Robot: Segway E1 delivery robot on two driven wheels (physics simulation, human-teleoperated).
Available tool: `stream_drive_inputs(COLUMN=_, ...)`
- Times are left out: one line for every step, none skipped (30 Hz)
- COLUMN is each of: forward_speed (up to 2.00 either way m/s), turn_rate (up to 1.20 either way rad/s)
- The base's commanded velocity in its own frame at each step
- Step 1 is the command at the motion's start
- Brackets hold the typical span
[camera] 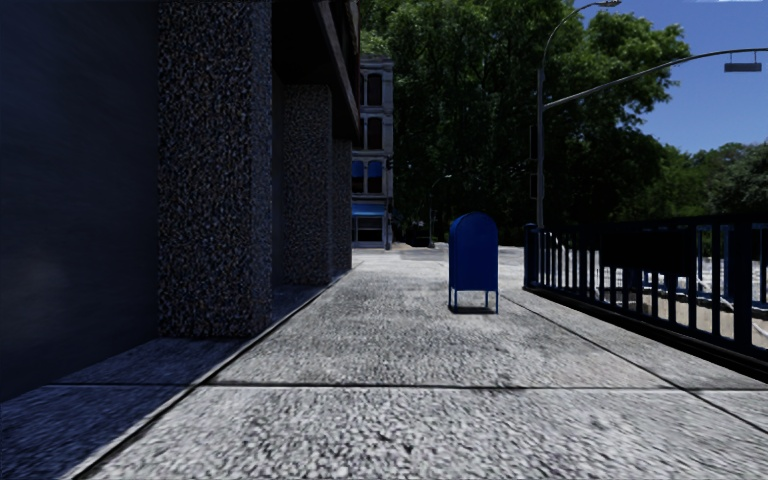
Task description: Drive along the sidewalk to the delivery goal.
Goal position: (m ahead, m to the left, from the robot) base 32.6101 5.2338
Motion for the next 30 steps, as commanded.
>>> stream_drive_inputs(forward_speed=2.00, turn_rate=-0.21)
stream_drive_inputs(forward_speed=2.00, turn_rate=-0.21)
stream_drive_inputs(forward_speed=2.00, turn_rate=-0.21)
stream_drive_inputs(forward_speed=2.00, turn_rate=-0.21)
stream_drive_inputs(forward_speed=2.00, turn_rate=-0.21)
stream_drive_inputs(forward_speed=2.00, turn_rate=-0.21)
stream_drive_inputs(forward_speed=2.00, turn_rate=-0.21)
stream_drive_inputs(forward_speed=2.00, turn_rate=-0.10)
stream_drive_inputs(forward_speed=2.00, turn_rate=0.00)
stream_drive_inputs(forward_speed=2.00, turn_rate=0.00)
stream_drive_inputs(forward_speed=2.00, turn_rate=0.00)
stream_drive_inputs(forward_speed=2.00, turn_rate=0.00)
stream_drive_inputs(forward_speed=2.00, turn_rate=0.00)
stream_drive_inputs(forward_speed=2.00, turn_rate=0.00)
stream_drive_inputs(forward_speed=2.00, turn_rate=0.00)
stream_drive_inputs(forward_speed=2.00, turn_rate=0.00)
stream_drive_inputs(forward_speed=2.00, turn_rate=0.00)
stream_drive_inputs(forward_speed=2.00, turn_rate=0.00)
stream_drive_inputs(forward_speed=2.00, turn_rate=0.00)
stream_drive_inputs(forward_speed=2.00, turn_rate=0.00)
stream_drive_inputs(forward_speed=2.00, turn_rate=0.00)
stream_drive_inputs(forward_speed=2.00, turn_rate=0.00)
stream_drive_inputs(forward_speed=2.00, turn_rate=0.00)
stream_drive_inputs(forward_speed=2.00, turn_rate=0.00)
stream_drive_inputs(forward_speed=2.00, turn_rate=0.00)
stream_drive_inputs(forward_speed=2.00, turn_rate=0.00)
stream_drive_inputs(forward_speed=2.00, turn_rate=0.00)
stream_drive_inputs(forward_speed=2.00, turn_rate=0.00)
stream_drive_inputs(forward_speed=2.00, turn_rate=0.00)
stream_drive_inputs(forward_speed=2.00, turn_rate=0.00)
